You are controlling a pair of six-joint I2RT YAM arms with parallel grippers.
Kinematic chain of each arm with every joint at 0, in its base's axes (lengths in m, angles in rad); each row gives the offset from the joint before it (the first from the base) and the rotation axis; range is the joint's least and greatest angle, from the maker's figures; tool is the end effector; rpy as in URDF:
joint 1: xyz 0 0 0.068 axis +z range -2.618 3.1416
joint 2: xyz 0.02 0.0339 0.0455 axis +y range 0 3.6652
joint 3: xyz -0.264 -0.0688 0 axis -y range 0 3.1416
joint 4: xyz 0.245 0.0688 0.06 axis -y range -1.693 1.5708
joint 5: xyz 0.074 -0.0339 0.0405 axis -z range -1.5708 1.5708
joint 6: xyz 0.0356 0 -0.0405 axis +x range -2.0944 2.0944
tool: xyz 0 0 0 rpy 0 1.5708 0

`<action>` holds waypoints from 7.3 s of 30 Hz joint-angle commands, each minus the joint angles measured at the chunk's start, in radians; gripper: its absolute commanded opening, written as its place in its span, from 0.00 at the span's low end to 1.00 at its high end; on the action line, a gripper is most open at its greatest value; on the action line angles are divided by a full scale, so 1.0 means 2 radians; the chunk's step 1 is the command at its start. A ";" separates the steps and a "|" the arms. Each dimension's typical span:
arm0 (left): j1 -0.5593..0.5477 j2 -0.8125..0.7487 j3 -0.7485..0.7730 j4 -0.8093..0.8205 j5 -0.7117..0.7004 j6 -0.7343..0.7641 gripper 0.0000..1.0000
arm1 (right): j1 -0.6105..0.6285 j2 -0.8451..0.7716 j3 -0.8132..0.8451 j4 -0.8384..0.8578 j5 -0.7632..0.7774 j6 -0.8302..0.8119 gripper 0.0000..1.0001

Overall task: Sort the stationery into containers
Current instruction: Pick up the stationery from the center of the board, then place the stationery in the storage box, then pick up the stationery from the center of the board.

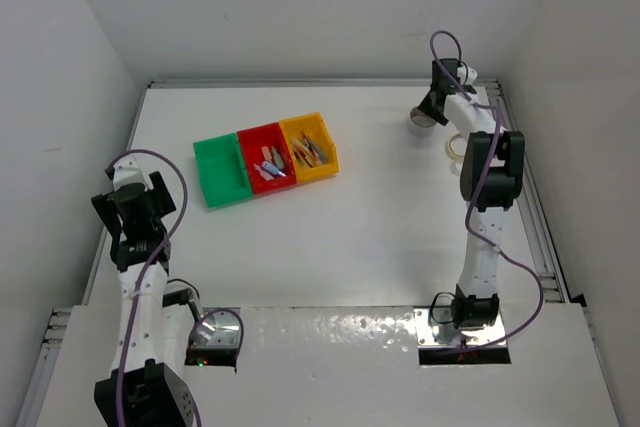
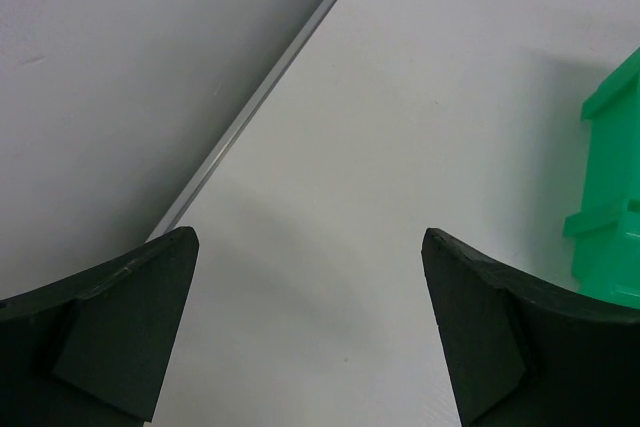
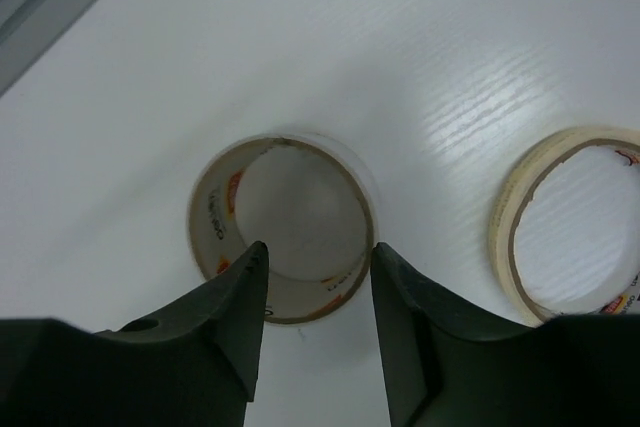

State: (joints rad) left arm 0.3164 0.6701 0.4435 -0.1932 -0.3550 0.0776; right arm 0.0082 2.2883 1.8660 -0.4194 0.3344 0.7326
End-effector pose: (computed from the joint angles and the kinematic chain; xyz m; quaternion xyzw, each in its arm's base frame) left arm 0.1514 0.0626 0.2371 -0.1938 0.8084 0.2501 0.4963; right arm 0.5134 -0.0075 0.1865 0.3819 0.8405 -0.0177 0.3840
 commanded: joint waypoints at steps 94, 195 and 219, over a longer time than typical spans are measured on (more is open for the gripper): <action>-0.175 0.256 0.255 -0.135 0.141 0.019 0.00 | 0.445 -0.197 -0.090 0.167 -0.053 -0.123 0.64; -0.086 0.381 0.474 -0.198 0.128 -0.032 0.66 | -0.107 -0.058 -0.167 0.042 0.038 0.012 0.42; -0.039 0.348 0.436 -0.186 0.079 -0.028 0.75 | 0.192 -0.232 -0.195 0.234 -0.004 -0.089 0.00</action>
State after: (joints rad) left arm 0.1993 1.4185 1.3434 -0.5953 -0.1577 0.0227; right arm 0.2321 1.8709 1.4288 -0.0723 0.4248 0.6708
